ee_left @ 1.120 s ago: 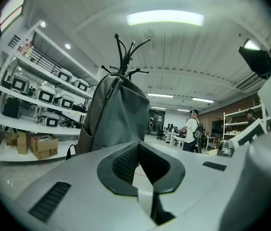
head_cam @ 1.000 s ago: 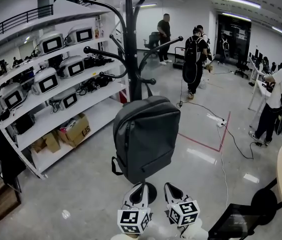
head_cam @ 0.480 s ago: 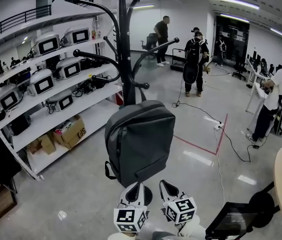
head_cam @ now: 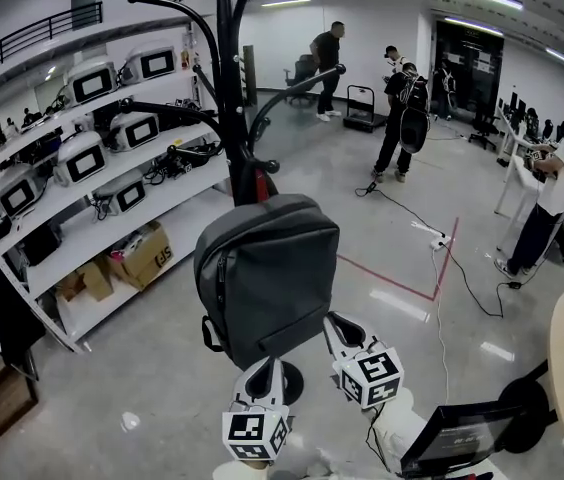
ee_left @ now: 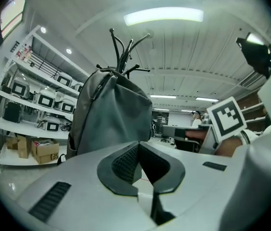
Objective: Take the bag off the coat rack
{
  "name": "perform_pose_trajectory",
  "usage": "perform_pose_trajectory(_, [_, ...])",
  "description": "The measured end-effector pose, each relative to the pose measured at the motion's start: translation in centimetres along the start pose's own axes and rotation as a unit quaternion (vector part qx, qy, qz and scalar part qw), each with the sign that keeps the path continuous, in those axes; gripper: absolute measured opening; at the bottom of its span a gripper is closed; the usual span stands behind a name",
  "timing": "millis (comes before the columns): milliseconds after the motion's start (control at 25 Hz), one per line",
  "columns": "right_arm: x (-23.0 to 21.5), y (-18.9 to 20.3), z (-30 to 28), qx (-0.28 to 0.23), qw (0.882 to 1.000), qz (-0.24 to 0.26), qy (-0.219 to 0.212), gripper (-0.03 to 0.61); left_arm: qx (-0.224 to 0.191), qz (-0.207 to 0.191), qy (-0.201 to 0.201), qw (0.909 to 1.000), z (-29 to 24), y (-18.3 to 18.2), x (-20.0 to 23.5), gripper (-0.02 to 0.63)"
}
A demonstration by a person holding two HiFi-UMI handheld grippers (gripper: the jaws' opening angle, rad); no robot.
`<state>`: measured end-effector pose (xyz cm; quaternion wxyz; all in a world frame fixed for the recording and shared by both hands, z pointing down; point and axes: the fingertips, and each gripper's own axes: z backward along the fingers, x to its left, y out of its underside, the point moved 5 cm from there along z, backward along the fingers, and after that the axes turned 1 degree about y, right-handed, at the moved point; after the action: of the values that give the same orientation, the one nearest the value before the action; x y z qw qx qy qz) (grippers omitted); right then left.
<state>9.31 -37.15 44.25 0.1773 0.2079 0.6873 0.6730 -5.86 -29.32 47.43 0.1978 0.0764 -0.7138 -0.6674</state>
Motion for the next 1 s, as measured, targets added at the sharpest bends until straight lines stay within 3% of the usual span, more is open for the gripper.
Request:
perform_pose_trajectory(240, [-2.8, -3.3, -2.2, -0.018, 0.999, 0.032, 0.006, 0.016, 0.006, -0.001, -0.006, 1.0, -0.2, 0.3, -0.1, 0.002])
perform_pose_trajectory(360, [-3.8, -4.5, -3.3, -0.029, 0.999, 0.042, 0.002, 0.113, 0.005, -0.004, -0.011, 0.9999, -0.3, 0.2, 0.1, 0.002])
perform_pose_trajectory(560, [-5.1, -5.7, -4.5, -0.036, 0.998, 0.053, -0.001, 0.144, 0.007, -0.004, -0.019, 0.9998, -0.7, 0.3, 0.7, 0.002])
perform_pose_trajectory(1000, [-7.4, -6.2, -7.8, -0.027, 0.996, 0.048, -0.075, 0.282, 0.008, -0.006, -0.031, 0.9995, -2.4, 0.3, 0.2, 0.002])
